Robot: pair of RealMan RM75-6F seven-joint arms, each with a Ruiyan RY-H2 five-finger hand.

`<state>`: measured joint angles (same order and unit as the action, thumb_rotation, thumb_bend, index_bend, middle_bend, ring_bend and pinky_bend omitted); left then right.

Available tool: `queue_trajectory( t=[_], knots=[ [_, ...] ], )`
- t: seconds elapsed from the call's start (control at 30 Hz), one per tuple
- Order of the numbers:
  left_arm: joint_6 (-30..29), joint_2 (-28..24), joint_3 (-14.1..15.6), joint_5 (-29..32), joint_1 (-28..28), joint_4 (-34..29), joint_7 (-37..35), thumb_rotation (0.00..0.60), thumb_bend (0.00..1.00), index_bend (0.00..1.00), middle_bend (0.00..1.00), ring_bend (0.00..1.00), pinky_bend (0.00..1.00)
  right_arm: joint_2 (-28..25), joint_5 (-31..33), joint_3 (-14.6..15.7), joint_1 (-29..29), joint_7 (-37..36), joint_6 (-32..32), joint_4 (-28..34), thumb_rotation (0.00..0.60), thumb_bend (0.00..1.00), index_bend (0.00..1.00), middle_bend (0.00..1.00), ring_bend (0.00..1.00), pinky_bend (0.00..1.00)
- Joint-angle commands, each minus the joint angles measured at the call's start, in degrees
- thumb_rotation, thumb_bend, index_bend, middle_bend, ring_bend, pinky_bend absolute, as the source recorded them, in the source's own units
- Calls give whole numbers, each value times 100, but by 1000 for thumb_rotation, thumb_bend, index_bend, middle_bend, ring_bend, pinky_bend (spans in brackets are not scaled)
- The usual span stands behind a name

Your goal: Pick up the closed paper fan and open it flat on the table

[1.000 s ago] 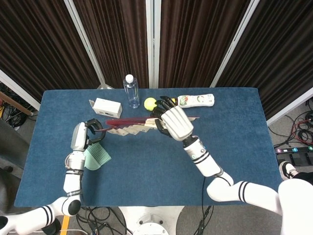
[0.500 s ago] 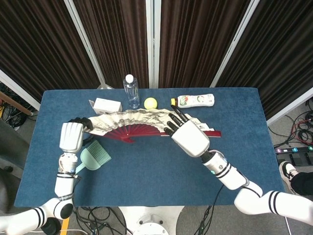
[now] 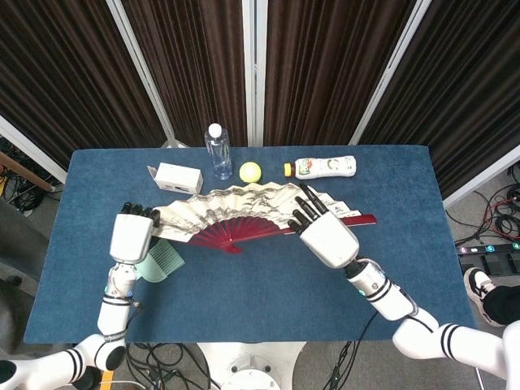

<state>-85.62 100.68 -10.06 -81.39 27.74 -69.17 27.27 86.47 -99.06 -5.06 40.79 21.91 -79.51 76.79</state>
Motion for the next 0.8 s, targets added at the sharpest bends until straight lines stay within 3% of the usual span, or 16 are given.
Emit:
queue_trajectory(
  t=[0.03,0.13,0.17,0.27,0.37,0.53,0.8],
  knots=[
    [-13,197,197,-170,-34,283,9,600,324,600,644,545,445,512,-46,197,-298,-531,-328,-689,600,651,512,468,202,26],
    [270,198,368,-137,-54,242,118,600,267,429,523,468,401,771,76,293,-490,-758,-351,-1062,600,547,391,397,135,2],
    [401,152,405,-79,-61,132,204,600,212,330,431,384,363,829,135,318,-541,-817,-314,-1127,600,465,307,345,89,0],
    [919,-175,456,214,-57,-562,327,600,79,183,234,179,264,865,464,391,-730,-854,-13,-1025,600,215,55,150,3,0],
    [1276,-556,475,320,6,-1136,264,600,22,130,141,79,197,680,776,395,-855,-649,288,-636,600,30,0,10,0,0],
    [1902,-1159,487,455,170,-1772,-133,600,3,92,74,4,129,245,1230,350,-948,-478,756,94,600,0,0,0,0,0],
    [2726,-1971,553,564,383,-2397,-987,600,0,85,66,0,115,-594,1802,335,-884,-567,1628,989,600,0,0,0,0,0]
  ],
)
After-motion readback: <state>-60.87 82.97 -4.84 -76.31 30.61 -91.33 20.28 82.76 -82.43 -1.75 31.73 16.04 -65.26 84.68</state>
